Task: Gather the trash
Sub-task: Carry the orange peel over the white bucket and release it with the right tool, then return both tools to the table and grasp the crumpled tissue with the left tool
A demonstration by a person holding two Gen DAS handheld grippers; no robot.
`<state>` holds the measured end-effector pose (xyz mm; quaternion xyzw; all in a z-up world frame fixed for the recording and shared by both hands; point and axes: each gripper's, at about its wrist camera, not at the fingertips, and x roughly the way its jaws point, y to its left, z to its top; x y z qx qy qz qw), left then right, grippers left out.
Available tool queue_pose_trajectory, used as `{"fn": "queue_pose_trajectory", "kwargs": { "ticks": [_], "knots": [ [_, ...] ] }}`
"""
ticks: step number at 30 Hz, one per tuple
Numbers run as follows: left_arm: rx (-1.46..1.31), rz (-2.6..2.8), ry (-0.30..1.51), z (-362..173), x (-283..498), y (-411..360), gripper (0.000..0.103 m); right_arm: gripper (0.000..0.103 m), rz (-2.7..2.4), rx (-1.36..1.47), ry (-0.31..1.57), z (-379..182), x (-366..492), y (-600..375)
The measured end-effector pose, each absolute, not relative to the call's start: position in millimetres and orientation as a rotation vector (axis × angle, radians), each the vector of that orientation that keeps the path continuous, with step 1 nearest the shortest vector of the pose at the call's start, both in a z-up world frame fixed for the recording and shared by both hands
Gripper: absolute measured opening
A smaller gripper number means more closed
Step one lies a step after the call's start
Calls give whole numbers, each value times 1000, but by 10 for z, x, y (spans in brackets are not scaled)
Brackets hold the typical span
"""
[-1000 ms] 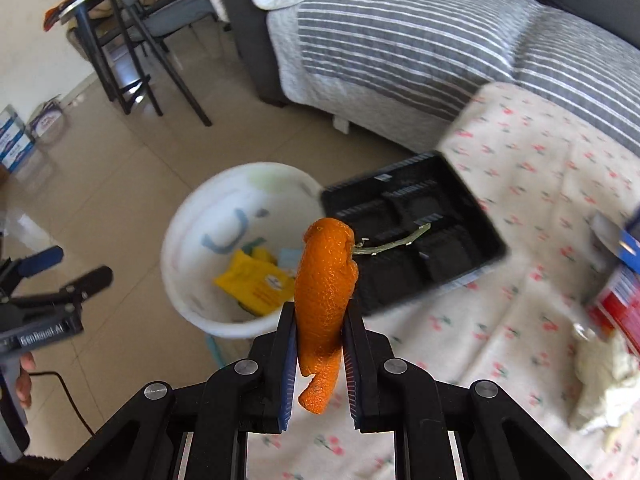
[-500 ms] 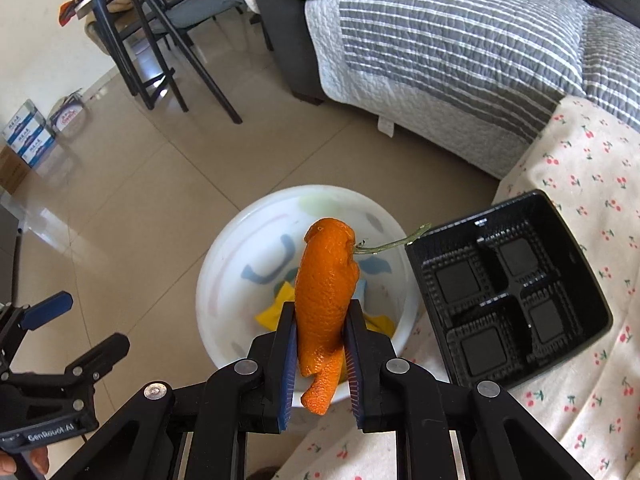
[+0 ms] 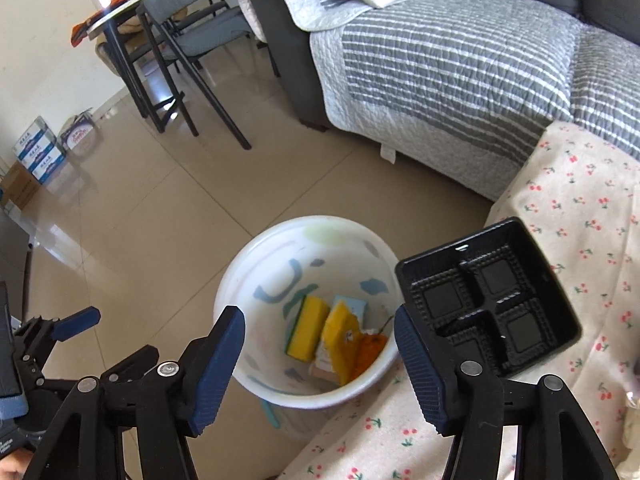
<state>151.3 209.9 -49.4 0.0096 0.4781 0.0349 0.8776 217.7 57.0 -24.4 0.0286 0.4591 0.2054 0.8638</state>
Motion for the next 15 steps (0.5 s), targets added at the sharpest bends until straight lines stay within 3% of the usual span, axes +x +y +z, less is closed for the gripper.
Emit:
{"fn": "queue_pose_trajectory", "kwargs": {
  "ticks": [15],
  "knots": [
    [92, -48, 961, -237, 1509, 1192, 94, 81, 293, 20, 919, -74, 1658, -454]
  ]
}}
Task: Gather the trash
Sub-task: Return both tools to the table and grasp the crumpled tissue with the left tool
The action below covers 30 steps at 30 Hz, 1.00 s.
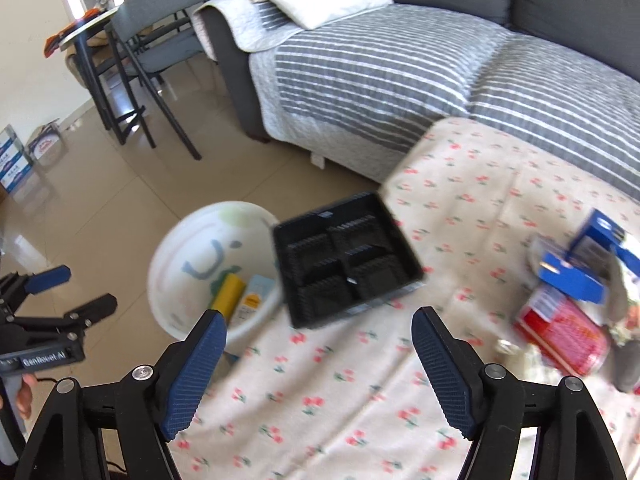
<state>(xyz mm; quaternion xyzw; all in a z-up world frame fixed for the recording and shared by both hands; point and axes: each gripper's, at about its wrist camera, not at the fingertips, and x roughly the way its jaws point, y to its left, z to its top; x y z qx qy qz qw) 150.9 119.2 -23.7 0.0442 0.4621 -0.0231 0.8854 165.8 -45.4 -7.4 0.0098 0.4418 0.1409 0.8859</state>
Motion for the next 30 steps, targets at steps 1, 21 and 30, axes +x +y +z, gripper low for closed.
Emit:
{"fn": "queue_pose_trajectory", "kwargs": {
  "ticks": [1, 21, 30],
  "knots": [
    [101, -59, 958, -222, 1514, 1098, 94, 82, 280, 22, 919, -72, 1622, -548],
    [227, -330, 974, -176, 1662, -924, 94, 96, -97, 228, 938, -121, 1021, -2615],
    [191, -487, 1049, -341, 1658, -1684, 93, 96, -172, 265, 991, -284, 814, -3129]
  ]
}}
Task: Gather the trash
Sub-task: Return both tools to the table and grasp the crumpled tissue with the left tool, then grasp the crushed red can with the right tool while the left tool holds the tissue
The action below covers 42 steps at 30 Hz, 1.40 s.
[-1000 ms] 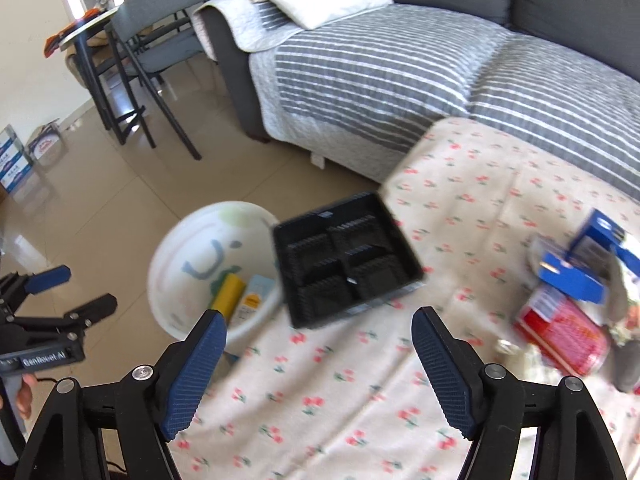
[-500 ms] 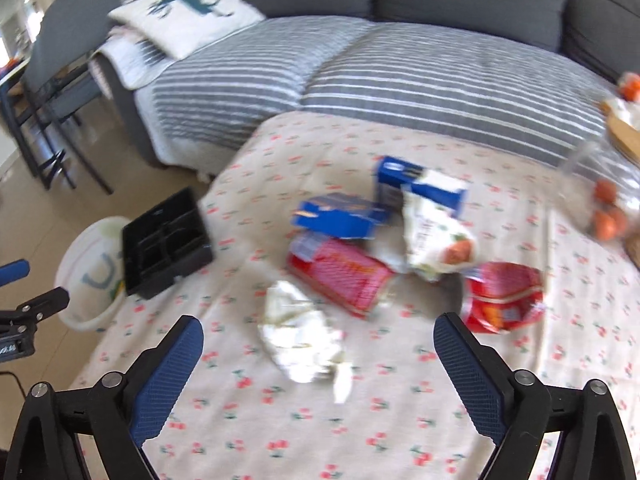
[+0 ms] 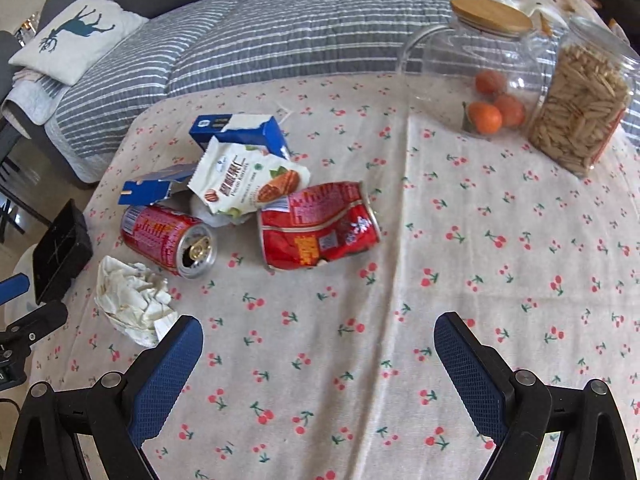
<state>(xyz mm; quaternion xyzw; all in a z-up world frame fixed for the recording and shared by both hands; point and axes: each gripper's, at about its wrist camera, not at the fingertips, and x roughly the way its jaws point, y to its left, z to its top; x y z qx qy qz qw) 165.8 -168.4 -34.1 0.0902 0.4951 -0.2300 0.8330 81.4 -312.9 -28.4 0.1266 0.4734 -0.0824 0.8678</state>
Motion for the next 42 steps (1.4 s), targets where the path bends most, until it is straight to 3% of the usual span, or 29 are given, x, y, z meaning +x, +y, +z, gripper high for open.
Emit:
{"fn": "queue_pose_trajectory", "kwargs": {
  "ticks": [4, 7, 11, 14, 19, 42],
  "knots": [
    [162, -504, 1079, -423, 1678, -1869, 91, 96, -202, 252, 998, -305, 734, -3272],
    [176, -500, 1113, -533, 1701, -1962, 79, 96, -219, 265, 999, -317, 692, -3394],
    [220, -477, 1129, -638, 1735, -1997, 35, 96, -239, 273, 1001, -340, 670, -3507],
    [200, -491, 1115, -566, 1767, -1946, 26, 96, -242, 266, 1004, -360, 707, -3536],
    [194, -523, 1063, -340, 1723, -1841, 23, 103, -214, 231, 1000, -418, 867, -3506],
    [111, -441, 1013, -110, 1813, -1118, 23, 99, -190, 141, 1029, -888, 1717, -3205]
  ]
}}
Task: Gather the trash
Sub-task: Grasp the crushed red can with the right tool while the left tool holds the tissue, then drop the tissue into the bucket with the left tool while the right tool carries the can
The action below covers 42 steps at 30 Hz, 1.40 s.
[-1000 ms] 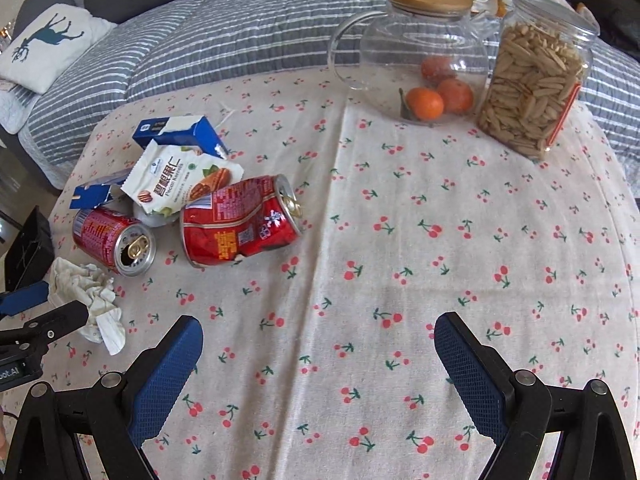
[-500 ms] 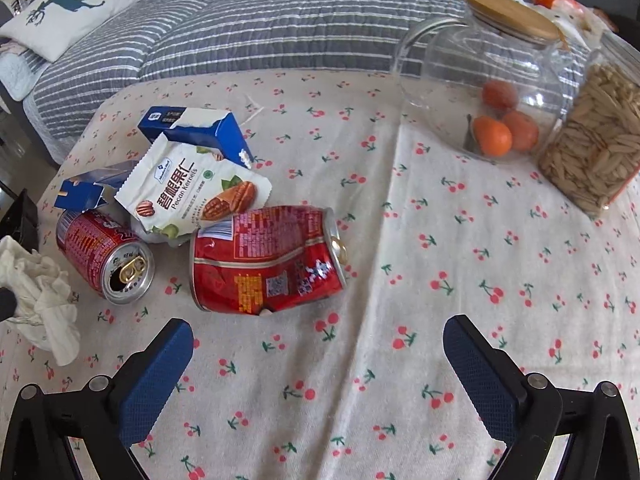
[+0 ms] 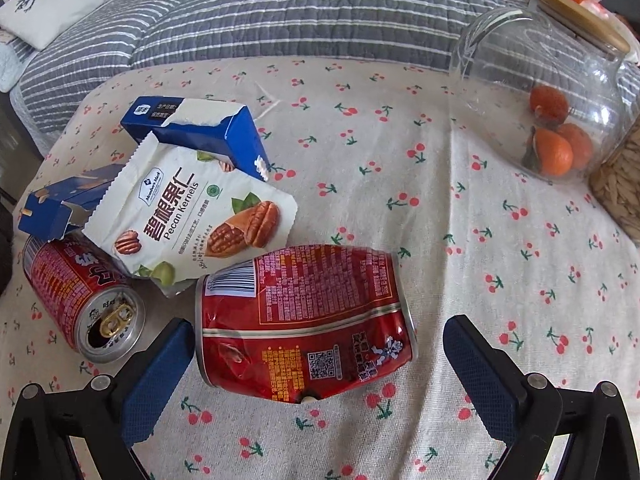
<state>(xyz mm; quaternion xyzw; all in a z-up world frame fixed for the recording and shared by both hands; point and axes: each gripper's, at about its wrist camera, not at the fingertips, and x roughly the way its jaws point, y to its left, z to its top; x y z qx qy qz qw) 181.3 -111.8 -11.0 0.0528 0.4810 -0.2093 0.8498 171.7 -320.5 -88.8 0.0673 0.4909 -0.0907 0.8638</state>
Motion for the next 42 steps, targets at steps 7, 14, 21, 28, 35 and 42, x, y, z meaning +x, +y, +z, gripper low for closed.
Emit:
{"fn": "queue_pose_trajectory", "kwargs": {
  "ticks": [7, 14, 21, 28, 35, 42],
  "knots": [
    [82, -434, 984, -1, 1752, -1022, 23, 85, -173, 152, 1048, -826, 1672, -3182],
    [65, -416, 951, 101, 1684, -853, 23, 85, -170, 146, 1050, -606, 1479, -3092],
    [35, -375, 937, 148, 1685, -568, 23, 85, -133, 137, 1034, -402, 1247, -2960],
    [1, -298, 913, 187, 1696, -139, 23, 85, -82, 125, 984, -198, 1119, -2711],
    [-16, -173, 894, 146, 1718, 459, 23, 85, -14, 98, 961, -113, 1120, -2314],
    [-3, -69, 902, -87, 1803, 964, 24, 85, 43, 78, 964, -154, 1215, -1979]
  ]
}}
